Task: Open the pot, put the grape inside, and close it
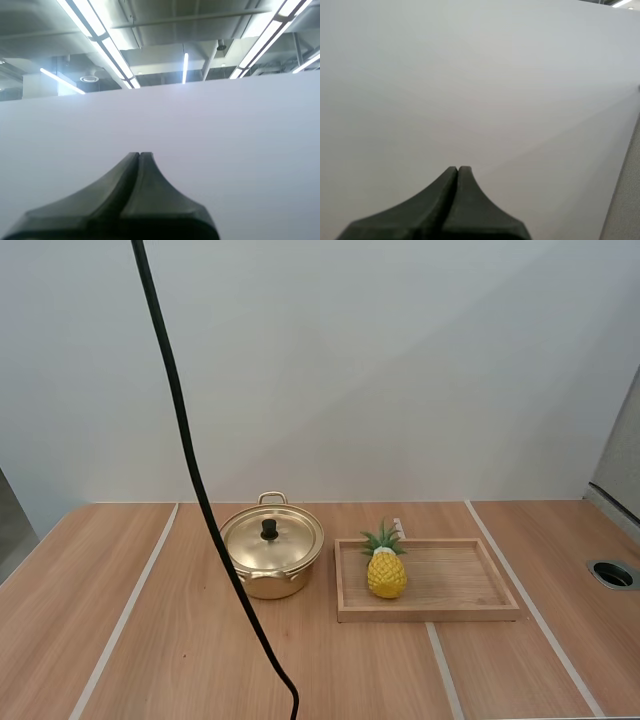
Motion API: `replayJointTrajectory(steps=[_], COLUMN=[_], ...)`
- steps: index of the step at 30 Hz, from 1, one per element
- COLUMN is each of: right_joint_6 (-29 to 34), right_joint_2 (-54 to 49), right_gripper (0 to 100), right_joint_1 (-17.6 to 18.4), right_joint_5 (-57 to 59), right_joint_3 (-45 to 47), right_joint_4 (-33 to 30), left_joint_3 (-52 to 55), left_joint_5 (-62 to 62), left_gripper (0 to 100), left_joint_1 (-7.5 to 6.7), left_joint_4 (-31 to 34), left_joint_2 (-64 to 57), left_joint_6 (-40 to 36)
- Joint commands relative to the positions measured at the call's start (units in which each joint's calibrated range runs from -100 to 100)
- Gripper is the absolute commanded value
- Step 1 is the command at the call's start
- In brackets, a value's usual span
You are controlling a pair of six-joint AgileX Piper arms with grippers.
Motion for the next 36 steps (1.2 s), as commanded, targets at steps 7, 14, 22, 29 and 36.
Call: replayJointTrajectory(steps=[7,14,22,29,36], right_joint_6=[0.00,-1.92,-1.92,-3.95,-4.31], right_joint_2=[-1.35,-6.39,-17.18,-27.17,-35.41], right_gripper=[0,0,0,0,0], right_joint_1=[-0.25,-0.25,-0.25,-0.25,-0.25], right_joint_5=[-3.92,-11.44,-14.97,-15.00,-14.40], right_joint_3=[-0.33,6.21,18.32,25.15,26.05], right_joint_4=[4.73,6.01,7.44,10.93,12.72], left_joint_3=[5.52,18.51,28.64,30.87,31.04], left_joint_5=[-1.11,-10.54,-11.80,-11.63,-6.96], left_gripper=[0,0,0,0,0], left_joint_1=[-1.96,-6.36,-6.38,-6.31,-5.50], left_joint_4=[-1.24,-1.24,-1.24,-1.24,-1.24], left_joint_2=[-8.50,-18.16,-28.97,-34.85,-40.70], left_joint_6=[3.21,8.04,6.57,5.74,5.60])
